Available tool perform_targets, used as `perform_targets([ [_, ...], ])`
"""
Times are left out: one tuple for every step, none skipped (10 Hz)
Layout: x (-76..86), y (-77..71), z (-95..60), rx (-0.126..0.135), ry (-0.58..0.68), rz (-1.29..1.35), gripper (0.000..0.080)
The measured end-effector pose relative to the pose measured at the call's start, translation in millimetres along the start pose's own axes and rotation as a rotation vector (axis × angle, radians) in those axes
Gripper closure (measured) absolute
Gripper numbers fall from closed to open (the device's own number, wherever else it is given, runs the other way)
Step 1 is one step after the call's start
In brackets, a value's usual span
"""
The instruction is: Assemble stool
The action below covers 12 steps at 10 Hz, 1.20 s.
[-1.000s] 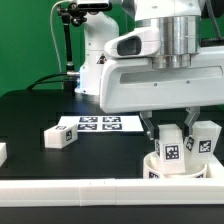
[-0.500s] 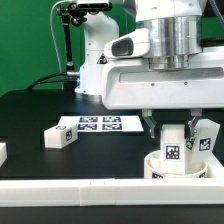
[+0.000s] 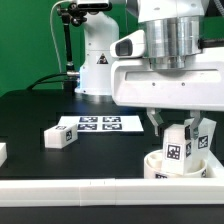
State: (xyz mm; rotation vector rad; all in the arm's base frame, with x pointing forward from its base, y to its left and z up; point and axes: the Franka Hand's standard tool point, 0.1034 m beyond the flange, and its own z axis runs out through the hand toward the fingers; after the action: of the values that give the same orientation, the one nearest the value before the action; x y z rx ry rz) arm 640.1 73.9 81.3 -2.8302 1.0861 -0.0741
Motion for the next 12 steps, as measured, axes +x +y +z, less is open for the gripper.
perform_targets([
  [-0.6,-0.6,0.0,0.005,-0.004,0.071,0.0462],
  [-0.9,-0.9,0.0,0.007,-0.006,0.123,0.0462],
  [-1.5,-1.6,0.1,0.011,-0.01,0.179,0.0462],
  [-2.0,-2.1,0.1,0.013,-0.013,0.214,0.0462],
  [-3.1,-3.1,0.2,0.018,-0.019,0.3,0.0462],
  [-3.6,-3.7,0.2,0.02,-0.022,0.342,0.0462],
  [-4.7,-4.7,0.5,0.028,-0.032,0.451,0.0462],
  [-5.6,-5.1,1.1,0.037,-0.042,0.561,0.0462],
  [-6.5,-6.0,1.5,0.041,-0.043,0.628,0.0462],
  [-9.7,-8.0,2.2,0.04,-0.05,0.732,0.0462],
  [-12.0,-9.4,2.8,0.04,-0.055,0.792,0.0462],
  [-14.6,-11.2,3.1,0.041,-0.064,0.893,0.0462],
])
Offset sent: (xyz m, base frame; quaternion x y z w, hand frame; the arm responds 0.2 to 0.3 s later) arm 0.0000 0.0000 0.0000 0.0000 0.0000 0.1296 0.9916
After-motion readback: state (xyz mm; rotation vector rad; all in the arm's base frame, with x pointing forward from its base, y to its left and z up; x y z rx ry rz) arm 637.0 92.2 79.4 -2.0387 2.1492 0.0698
